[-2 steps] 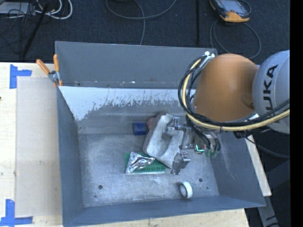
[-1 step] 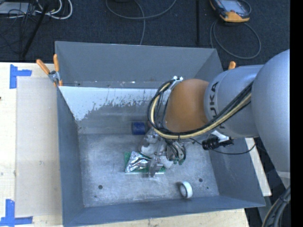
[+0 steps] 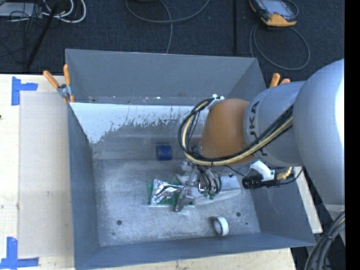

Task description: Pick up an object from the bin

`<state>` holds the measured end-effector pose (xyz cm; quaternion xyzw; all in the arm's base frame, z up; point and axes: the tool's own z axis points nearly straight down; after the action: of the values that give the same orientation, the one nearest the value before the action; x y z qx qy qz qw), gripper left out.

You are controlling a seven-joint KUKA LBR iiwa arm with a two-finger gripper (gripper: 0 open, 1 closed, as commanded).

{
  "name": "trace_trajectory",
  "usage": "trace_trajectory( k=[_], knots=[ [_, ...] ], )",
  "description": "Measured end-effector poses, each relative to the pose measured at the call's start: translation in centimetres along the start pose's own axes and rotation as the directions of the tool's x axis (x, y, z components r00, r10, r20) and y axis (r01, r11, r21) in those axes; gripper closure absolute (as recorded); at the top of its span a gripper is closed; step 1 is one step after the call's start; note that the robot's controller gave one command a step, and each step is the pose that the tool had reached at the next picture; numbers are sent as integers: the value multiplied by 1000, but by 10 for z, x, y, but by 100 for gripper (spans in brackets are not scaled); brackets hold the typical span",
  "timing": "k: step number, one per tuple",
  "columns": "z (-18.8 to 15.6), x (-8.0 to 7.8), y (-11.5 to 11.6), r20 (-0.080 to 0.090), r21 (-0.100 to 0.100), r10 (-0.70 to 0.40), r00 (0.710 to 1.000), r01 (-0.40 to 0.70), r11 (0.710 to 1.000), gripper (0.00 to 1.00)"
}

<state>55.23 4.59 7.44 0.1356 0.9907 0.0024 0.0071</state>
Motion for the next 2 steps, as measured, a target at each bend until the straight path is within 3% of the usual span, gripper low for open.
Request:
trace_trajectory(
  k=[1,2],
  knots=[
    [0,-10,-25,-6,-1,31,1000,-31,1000,0],
    [1,-18,-43,-7,-2,-128,992,128,992,0]
  ],
)
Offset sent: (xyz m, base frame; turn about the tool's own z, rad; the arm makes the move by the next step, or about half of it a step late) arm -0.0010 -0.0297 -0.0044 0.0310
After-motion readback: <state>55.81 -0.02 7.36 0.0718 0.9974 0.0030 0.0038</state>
